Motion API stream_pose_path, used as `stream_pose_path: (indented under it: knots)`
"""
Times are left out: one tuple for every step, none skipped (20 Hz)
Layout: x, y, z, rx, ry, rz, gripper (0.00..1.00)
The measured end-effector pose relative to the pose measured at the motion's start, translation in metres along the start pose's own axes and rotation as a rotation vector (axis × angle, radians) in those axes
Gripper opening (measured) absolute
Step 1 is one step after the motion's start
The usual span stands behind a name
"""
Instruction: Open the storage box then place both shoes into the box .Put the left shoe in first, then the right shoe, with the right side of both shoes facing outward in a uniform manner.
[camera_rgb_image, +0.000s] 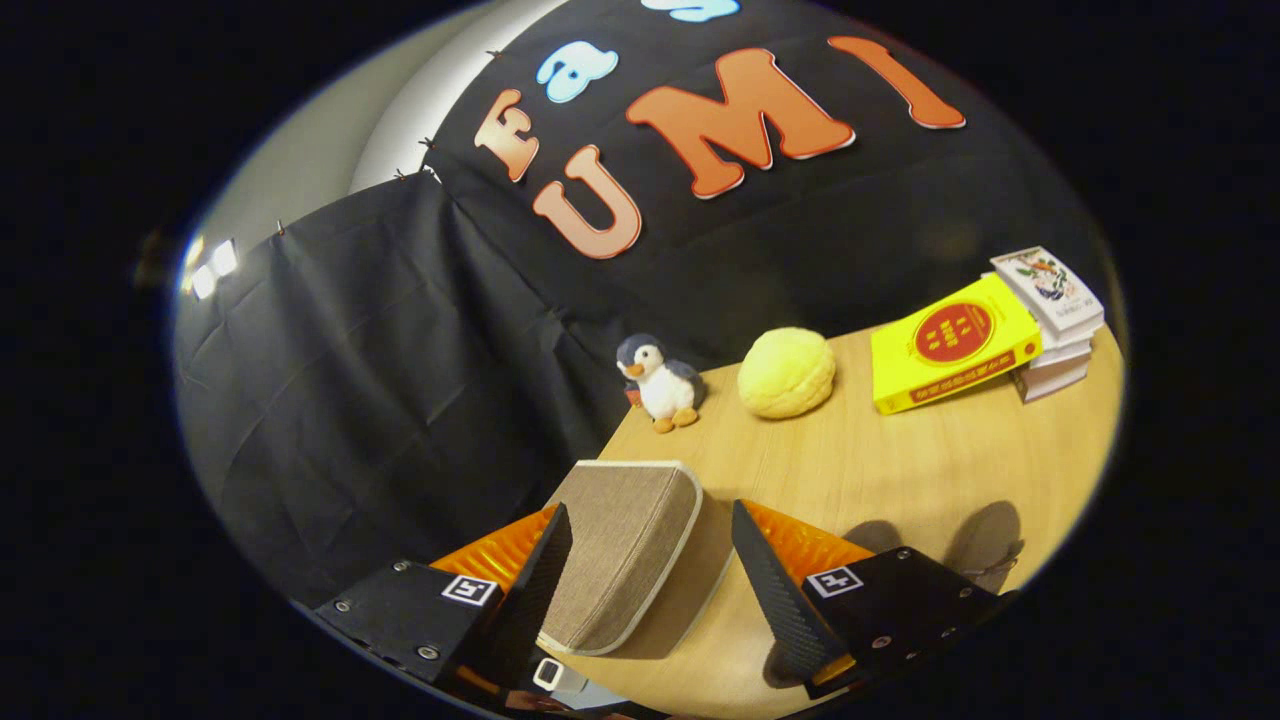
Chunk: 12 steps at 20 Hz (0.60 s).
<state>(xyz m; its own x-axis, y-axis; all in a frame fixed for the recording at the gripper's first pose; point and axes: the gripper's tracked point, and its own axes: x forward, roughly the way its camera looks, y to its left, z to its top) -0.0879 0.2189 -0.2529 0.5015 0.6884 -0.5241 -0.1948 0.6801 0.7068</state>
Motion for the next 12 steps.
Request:
stream_pose_path:
  knots:
    - [0.005, 0.005, -0.016, 0.035, 0.062, 0.031, 0.96]
    - [0.011, 0.005, -0.033, 0.068, 0.124, 0.049, 0.96]
    - [0.019, 0.005, -0.046, 0.097, 0.170, 0.063, 0.96]
    - [0.027, 0.005, -0.057, 0.120, 0.213, 0.072, 0.96]
    - [0.035, 0.006, -0.067, 0.141, 0.244, 0.085, 0.96]
    - [0.038, 0.007, -0.077, 0.156, 0.278, 0.099, 0.96]
    - [0.042, 0.011, -0.084, 0.179, 0.307, 0.120, 0.97]
    - [0.043, 0.013, -0.095, 0.206, 0.343, 0.135, 0.97]
    - [0.048, 0.013, -0.102, 0.240, 0.368, 0.149, 0.97]
    - [0.054, 0.012, -0.112, 0.276, 0.391, 0.152, 0.97]
    - [0.061, 0.010, -0.120, 0.312, 0.408, 0.160, 0.96]
    - [0.068, 0.009, -0.129, 0.350, 0.422, 0.164, 0.96]
